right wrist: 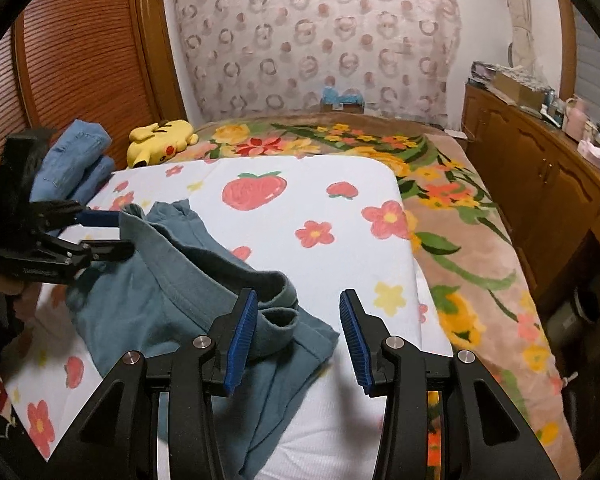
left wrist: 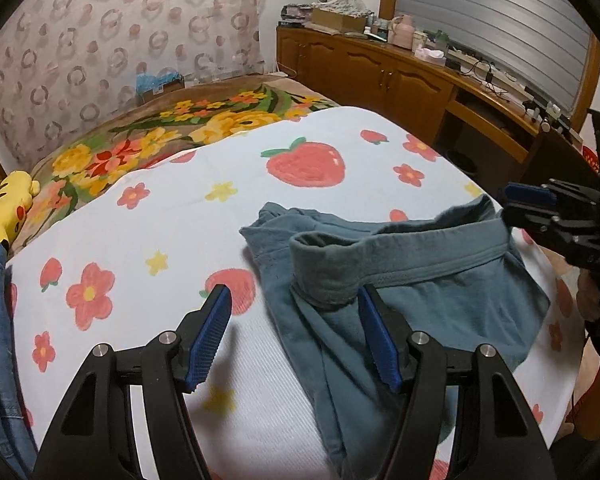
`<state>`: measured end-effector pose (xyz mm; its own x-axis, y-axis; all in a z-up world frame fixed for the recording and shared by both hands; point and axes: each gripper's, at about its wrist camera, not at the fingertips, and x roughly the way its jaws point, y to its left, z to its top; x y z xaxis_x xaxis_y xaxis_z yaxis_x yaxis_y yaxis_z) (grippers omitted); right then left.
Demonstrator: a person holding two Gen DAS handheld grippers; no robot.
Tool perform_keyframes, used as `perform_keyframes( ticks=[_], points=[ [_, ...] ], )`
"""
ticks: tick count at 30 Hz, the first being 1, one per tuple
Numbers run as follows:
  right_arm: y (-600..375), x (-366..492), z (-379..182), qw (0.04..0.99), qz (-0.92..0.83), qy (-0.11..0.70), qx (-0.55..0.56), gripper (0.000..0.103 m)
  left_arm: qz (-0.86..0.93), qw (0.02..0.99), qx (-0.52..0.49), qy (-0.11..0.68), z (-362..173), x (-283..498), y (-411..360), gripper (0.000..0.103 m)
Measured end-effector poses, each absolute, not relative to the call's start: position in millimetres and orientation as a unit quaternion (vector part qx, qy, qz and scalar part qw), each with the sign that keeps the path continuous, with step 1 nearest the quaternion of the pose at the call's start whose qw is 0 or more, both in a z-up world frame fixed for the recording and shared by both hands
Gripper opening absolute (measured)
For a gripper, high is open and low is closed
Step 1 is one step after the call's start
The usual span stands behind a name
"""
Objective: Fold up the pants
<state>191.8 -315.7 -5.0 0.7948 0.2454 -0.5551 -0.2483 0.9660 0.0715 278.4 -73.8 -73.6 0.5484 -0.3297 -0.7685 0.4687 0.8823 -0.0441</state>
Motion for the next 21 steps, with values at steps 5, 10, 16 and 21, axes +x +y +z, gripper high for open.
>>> perform_keyframes(
  ticks=[5, 10, 16, 21],
  points=[
    [-310, 198, -8, 0.943, 0.136, 0.303, -0.007, 0.045, -0.224, 0.876, 0.078, 0.42, -79, 283, -71, 0.066],
    [-311, 213, -5, 0.939, 0.151, 0.31, -0.002, 0.045, -0.229, 0.876, 0.067, 0.419, -80, 283, -67, 0.066],
    [-315, 237, -5, 0.929, 0.168, 0.328, 0.018, 0.044, -0.23, 0.878, 0.065, 0.414, -79, 282, -66, 0.066],
    [-316, 250, -9, 0.92, 0.186, 0.345, 0.029, 0.039, -0.233, 0.879, 0.061, 0.411, -78, 282, -65, 0.066]
  ],
)
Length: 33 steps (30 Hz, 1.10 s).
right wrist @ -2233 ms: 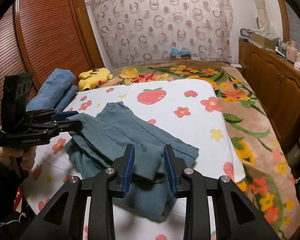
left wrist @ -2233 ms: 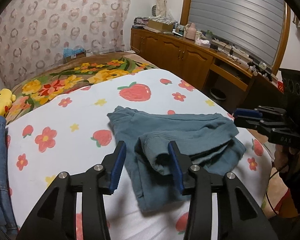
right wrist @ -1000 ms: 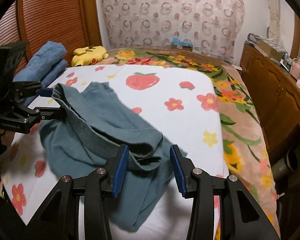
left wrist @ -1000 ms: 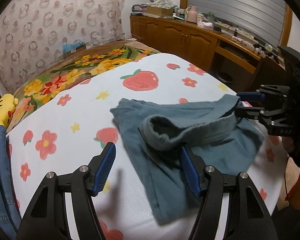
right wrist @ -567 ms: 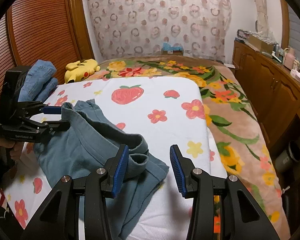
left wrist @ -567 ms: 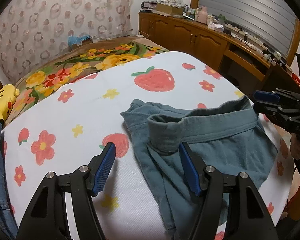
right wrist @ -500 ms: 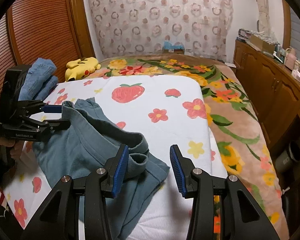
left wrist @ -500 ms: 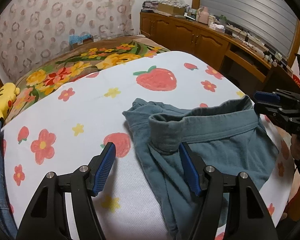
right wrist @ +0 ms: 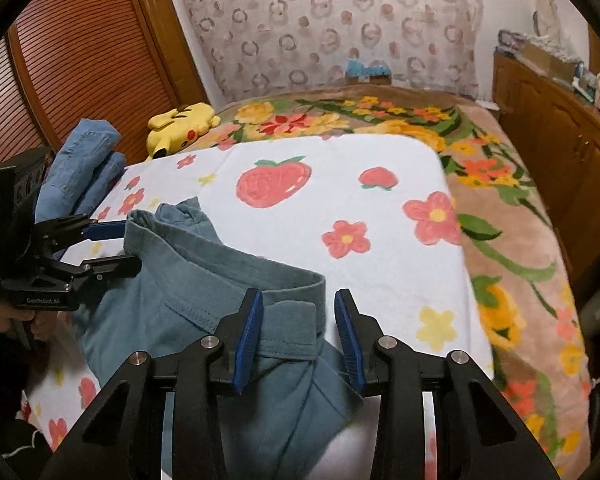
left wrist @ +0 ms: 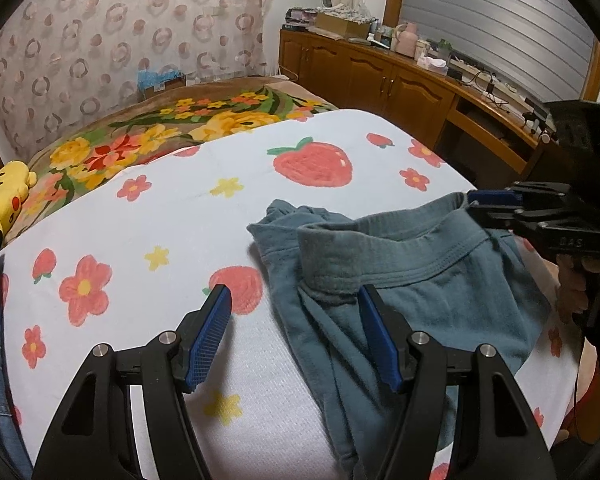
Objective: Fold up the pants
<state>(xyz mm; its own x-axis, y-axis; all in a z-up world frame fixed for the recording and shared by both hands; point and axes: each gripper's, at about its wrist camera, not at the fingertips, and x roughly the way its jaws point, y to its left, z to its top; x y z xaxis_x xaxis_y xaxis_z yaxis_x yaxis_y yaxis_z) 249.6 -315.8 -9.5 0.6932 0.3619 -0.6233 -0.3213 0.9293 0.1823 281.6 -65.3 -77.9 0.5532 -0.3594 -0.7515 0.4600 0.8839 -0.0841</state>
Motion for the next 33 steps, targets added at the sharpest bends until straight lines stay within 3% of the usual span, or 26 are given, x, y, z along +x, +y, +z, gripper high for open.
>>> perform_keyframes(
  ticks=[4, 7, 15, 20, 25, 28, 31, 33],
  points=[
    [-316, 255, -12, 0.916, 0.189, 0.353, 0.03, 0.03, -0.244, 0.884, 0.054, 0.395, -72, 278, -64, 0.066],
    [-315, 253, -11, 0.917, 0.195, 0.348, 0.03, 0.016, -0.261, 0.879, 0.048, 0.396, -70, 278, -67, 0.057],
    [-315, 237, -4, 0.935, 0.172, 0.308, 0.027, 0.012, -0.283, 0.87, 0.052, 0.4, -70, 278, -76, 0.022],
    [-311, 232, -8, 0.94, 0.15, 0.307, 0.025, 0.012, -0.271, 0.878, 0.052, 0.39, -64, 281, -77, 0.014],
    [-308, 227, -4, 0.939, 0.146, 0.309, 0.024, 0.013, -0.259, 0.885, 0.05, 0.384, -56, 280, -75, 0.014],
    [-312, 219, 2, 0.941, 0.144, 0.307, 0.027, 0.019, -0.255, 0.885, 0.049, 0.387, -54, 275, -72, 0.017],
    [-314, 209, 6, 0.943, 0.139, 0.301, 0.03, 0.022, -0.246, 0.886, 0.05, 0.389, -53, 269, -69, 0.028],
    [-315, 203, 7, 0.944, 0.136, 0.299, 0.033, 0.025, -0.247, 0.887, 0.05, 0.386, -51, 263, -67, 0.048]
  ],
)
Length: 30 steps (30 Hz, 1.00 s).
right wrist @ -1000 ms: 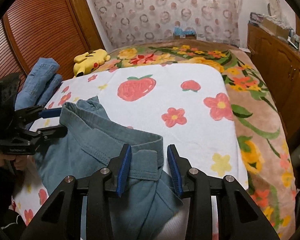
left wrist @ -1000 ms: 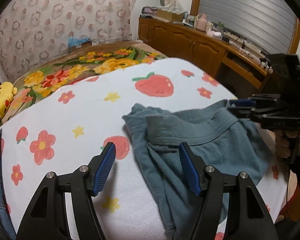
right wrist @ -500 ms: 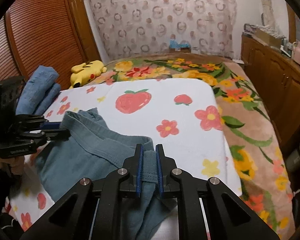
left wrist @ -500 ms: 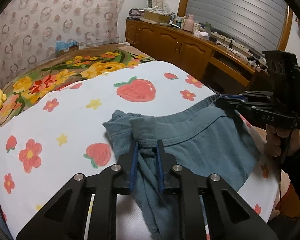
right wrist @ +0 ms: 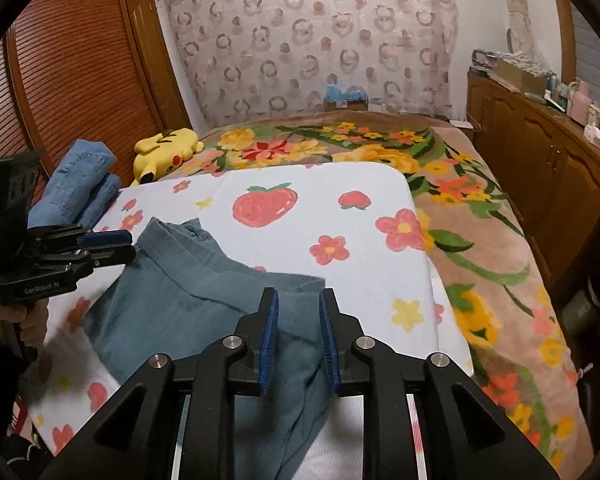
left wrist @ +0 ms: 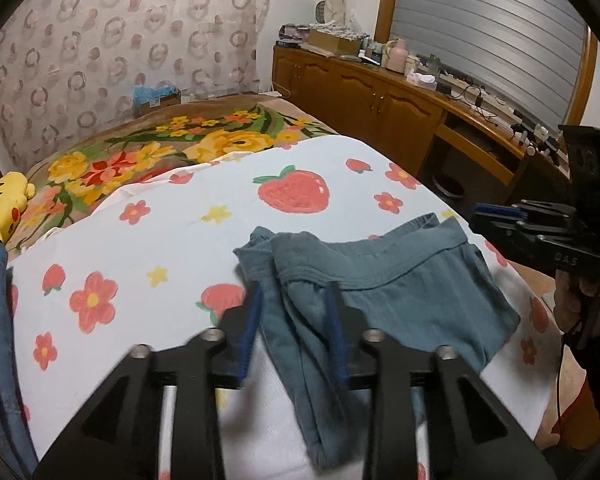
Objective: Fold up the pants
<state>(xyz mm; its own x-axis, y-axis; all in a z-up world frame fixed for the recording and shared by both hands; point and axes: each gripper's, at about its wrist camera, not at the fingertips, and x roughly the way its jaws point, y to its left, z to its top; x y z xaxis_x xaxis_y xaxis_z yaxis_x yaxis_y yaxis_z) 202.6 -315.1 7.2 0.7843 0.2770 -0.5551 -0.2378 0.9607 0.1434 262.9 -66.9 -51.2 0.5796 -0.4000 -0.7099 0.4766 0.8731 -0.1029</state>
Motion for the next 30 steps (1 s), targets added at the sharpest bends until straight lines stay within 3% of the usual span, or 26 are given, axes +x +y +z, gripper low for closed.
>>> perform_keyframes(
  ticks=[2, 6, 19, 25, 30],
  points=[
    [-315, 193, 8, 0.946, 0.134, 0.294, 0.033, 0.027, -0.251, 0.887, 0.048, 0.384, -51, 258, -65, 0.052],
    [-313, 177, 7, 0.948, 0.127, 0.289, 0.037, 0.035, -0.254, 0.886, 0.051, 0.385, -54, 245, -64, 0.076],
    [-306, 133, -19, 0.942, 0.128, 0.307, 0.041, 0.038, -0.246, 0.889, 0.047, 0.384, -67, 195, -56, 0.076],
    [-305, 123, -28, 0.939, 0.126, 0.319, 0.026, 0.038, -0.247, 0.885, 0.047, 0.391, -78, 181, -54, 0.069],
    [-309, 120, -32, 0.936, 0.127, 0.326, 0.024, 0.039, -0.239, 0.882, 0.046, 0.404, -88, 179, -53, 0.057]
  ],
)
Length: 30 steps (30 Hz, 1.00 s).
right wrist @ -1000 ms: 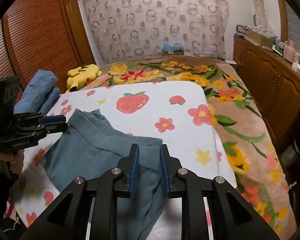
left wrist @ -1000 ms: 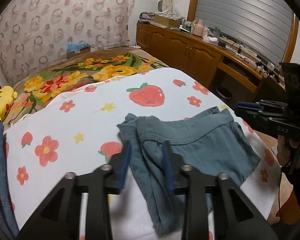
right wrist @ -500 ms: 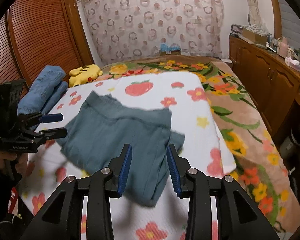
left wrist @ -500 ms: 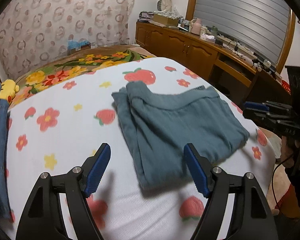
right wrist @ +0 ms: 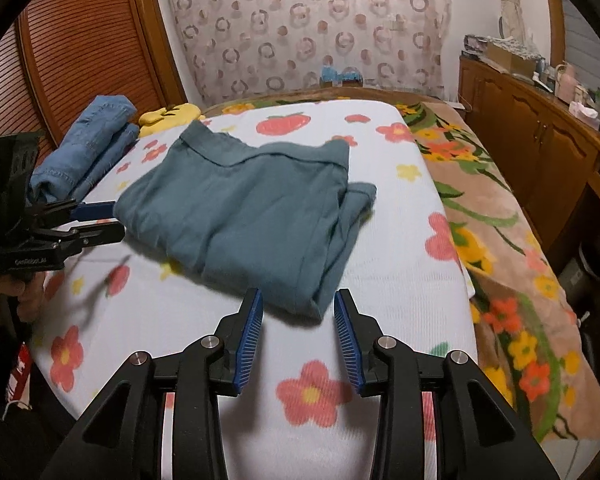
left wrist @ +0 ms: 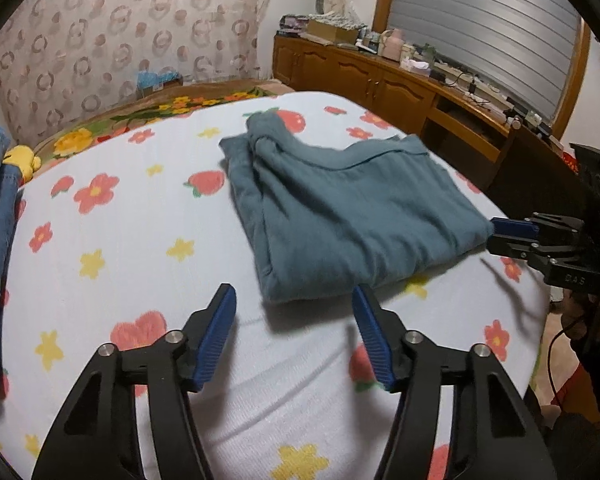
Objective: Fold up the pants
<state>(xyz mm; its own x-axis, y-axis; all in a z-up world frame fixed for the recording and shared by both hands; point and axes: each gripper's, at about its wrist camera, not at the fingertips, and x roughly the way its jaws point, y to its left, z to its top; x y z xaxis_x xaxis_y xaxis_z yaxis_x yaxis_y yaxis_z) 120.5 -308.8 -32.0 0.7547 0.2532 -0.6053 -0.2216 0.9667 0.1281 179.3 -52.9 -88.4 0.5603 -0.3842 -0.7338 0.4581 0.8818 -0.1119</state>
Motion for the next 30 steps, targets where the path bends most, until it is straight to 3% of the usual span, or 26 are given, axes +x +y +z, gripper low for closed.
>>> perform_keyframes(
  ticks=[4, 11, 12, 13, 15, 18, 30],
  points=[
    [-307, 124, -31, 0.937, 0.126, 0.327, 0.018, 0.039, -0.233, 0.88, 0.045, 0.411, -93, 182, -54, 0.053],
    [-298, 124, -33, 0.938, 0.135, 0.318, 0.005, 0.038, -0.235, 0.879, 0.058, 0.412, -95, 184, -62, 0.033],
    [-299, 124, -35, 0.939, 0.135, 0.317, 0.004, 0.035, -0.234, 0.879, 0.061, 0.411, -95, 184, -64, 0.031],
    [-299, 123, -35, 0.939, 0.137, 0.315, 0.004, 0.023, -0.233, 0.88, 0.063, 0.409, -94, 184, -64, 0.03],
    [-302, 122, -35, 0.94, 0.138, 0.313, 0.003, 0.018, -0.236, 0.883, 0.063, 0.4, -91, 183, -64, 0.017],
    [-309, 120, -33, 0.94, 0.147, 0.307, 0.018, 0.01, -0.241, 0.885, 0.056, 0.394, -87, 182, -61, 0.011],
    [-314, 102, -17, 0.948, 0.154, 0.28, 0.014, 0.006, -0.232, 0.901, 0.035, 0.365, -68, 168, -40, 0.006]
  ],
)
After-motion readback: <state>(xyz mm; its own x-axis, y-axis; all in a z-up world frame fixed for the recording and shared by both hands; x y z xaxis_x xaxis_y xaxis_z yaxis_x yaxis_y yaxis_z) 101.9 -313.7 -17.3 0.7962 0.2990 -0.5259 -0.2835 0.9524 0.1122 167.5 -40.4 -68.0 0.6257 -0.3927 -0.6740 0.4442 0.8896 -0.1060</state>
